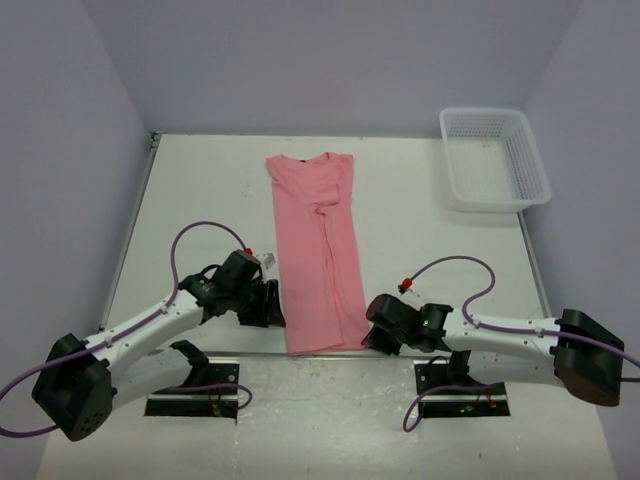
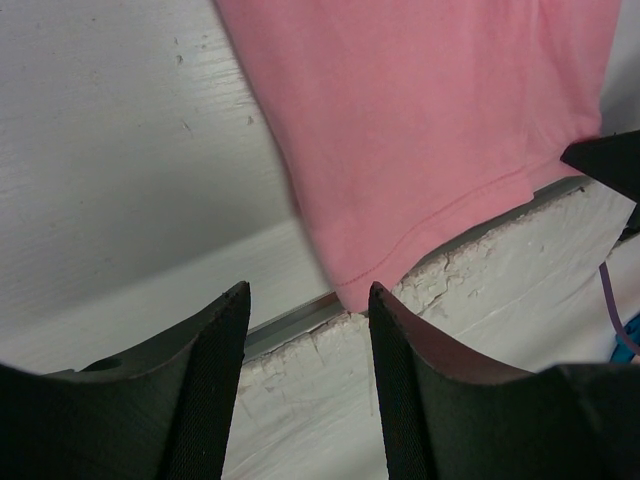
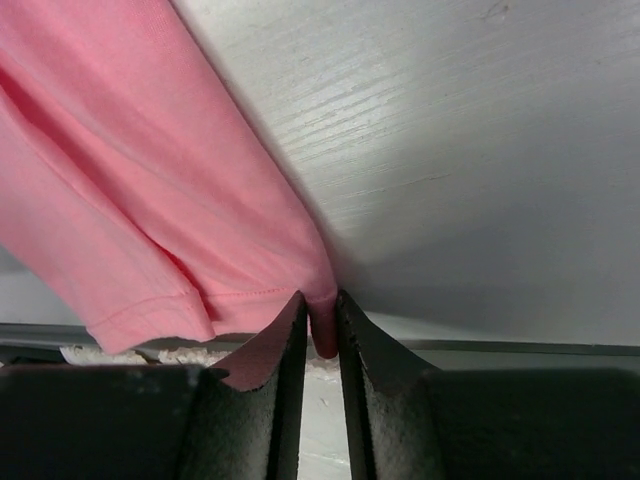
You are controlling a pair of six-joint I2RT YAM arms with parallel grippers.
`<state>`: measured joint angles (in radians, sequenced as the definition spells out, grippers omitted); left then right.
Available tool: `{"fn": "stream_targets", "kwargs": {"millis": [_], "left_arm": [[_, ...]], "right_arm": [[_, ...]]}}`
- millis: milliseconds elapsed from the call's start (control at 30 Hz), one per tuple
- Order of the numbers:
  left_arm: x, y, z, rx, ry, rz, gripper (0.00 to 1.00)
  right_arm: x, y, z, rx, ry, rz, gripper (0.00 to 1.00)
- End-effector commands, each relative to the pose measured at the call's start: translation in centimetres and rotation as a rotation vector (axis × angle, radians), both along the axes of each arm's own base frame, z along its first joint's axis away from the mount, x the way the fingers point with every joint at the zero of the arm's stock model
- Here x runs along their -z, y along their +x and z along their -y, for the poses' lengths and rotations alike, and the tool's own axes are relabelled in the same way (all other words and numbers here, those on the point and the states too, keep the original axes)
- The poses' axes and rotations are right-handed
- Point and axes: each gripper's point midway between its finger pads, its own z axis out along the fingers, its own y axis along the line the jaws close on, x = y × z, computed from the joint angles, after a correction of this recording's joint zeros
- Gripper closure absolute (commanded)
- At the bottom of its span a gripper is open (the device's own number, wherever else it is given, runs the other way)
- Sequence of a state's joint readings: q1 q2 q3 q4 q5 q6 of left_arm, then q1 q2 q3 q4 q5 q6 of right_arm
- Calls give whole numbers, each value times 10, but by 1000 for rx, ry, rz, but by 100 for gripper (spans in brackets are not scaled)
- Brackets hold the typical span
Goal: Fold and stack the t-shirts
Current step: Grab the bottom of the folded rectangular tshirt with both arms
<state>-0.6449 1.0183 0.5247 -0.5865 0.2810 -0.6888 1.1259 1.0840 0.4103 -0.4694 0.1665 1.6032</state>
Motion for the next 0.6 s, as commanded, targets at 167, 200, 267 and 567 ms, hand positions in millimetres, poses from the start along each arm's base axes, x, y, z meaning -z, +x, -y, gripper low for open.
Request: {"fn": "stream_targets", "kwargs": {"millis": [167,200,267,567], "left_arm": [[1,-6,2,20,1,-23,47],[1,-7,3,22,-1,-26,47],[0,-9,4,29,-7,-33,47],[4,-30,10,40,-72,-110,45]], "right_arm": [[33,-15,60,19,-246,-40,100],[33,-15,59,10,-246,-38,100],[32,-14,57,6,-240,-35,100],[34,-13,54,-10,-237,-33,100]]}}
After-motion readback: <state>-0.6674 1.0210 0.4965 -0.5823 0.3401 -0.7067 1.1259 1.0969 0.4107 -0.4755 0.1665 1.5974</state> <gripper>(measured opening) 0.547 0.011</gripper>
